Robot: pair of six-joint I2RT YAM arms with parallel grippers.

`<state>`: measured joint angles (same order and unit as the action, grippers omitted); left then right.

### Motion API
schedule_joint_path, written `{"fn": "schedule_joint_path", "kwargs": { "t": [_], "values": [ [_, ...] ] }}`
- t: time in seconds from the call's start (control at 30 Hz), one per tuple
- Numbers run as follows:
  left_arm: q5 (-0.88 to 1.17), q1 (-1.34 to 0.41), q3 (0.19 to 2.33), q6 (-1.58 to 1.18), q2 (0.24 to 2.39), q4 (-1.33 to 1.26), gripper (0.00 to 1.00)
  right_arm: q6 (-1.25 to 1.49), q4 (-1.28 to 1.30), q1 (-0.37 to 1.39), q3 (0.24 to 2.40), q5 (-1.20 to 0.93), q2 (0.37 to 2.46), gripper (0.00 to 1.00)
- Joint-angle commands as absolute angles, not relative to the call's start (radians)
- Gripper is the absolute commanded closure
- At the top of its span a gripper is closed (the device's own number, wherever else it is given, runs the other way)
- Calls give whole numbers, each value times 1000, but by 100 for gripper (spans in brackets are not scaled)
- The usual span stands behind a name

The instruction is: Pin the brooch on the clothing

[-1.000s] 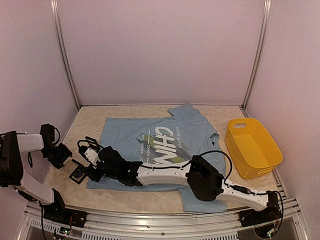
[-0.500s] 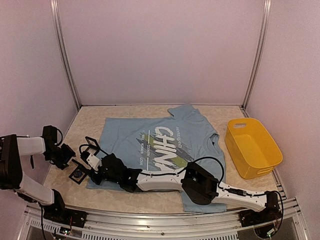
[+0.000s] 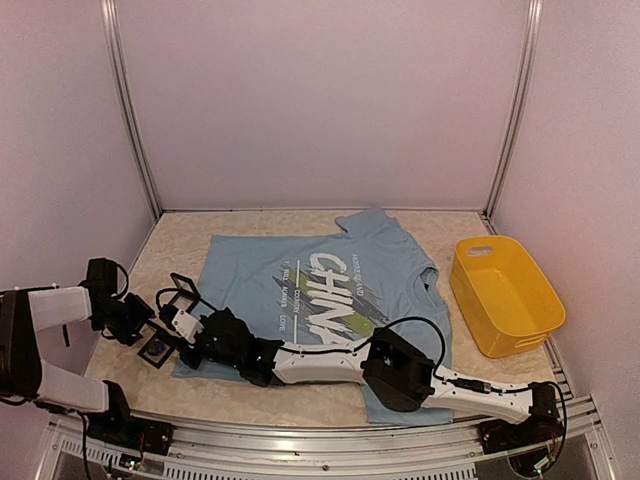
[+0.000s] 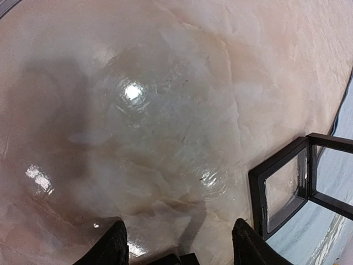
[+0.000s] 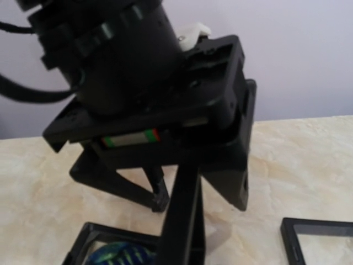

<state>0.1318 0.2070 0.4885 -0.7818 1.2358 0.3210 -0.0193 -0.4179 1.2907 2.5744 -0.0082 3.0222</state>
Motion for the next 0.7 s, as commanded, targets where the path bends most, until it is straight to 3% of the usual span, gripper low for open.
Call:
{"fn": "schedule_joint_path", "kwargs": {
  "t": [0.0, 0.3, 0.67],
  "values": [
    [136, 198, 460, -809, 1226, 377, 39, -36, -449, 1303, 2604, -29, 3045, 76],
    [148, 163, 441, -823, 1193, 387, 39, -34, -455, 1305, 2605, -13, 3049, 77],
    [156, 132, 436, -851, 1110, 432, 39, -48, -465, 1305, 2608, -33, 3050, 86]
  ]
}}
